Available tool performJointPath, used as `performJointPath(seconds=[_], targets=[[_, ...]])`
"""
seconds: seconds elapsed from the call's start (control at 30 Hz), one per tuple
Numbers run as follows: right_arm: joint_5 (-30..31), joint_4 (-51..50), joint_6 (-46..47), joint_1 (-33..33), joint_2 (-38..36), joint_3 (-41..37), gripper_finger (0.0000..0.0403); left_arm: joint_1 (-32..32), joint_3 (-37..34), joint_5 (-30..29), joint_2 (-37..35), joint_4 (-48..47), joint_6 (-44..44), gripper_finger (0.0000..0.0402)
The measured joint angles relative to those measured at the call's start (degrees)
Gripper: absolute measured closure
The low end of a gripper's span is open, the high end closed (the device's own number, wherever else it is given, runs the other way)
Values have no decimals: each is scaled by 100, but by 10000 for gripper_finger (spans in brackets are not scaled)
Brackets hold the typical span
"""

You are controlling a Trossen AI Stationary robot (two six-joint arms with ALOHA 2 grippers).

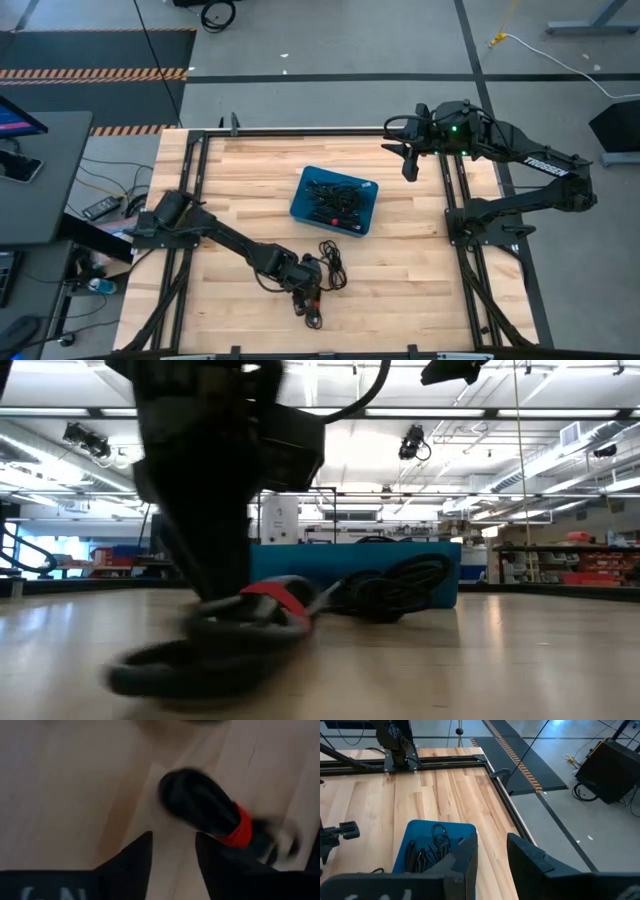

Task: Pick and place USB-C Cables
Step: Put the black charger cable into the blue bin

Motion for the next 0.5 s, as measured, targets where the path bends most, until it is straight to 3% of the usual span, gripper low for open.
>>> performJointPath(seconds=[0.2,0.5], targets=[[0,-2,-2,0,0,0,293,69,0,42,2,181,-743,256],[-2,-128,-30,0,0,0,293,96,0,388,2,403,-1200,157]])
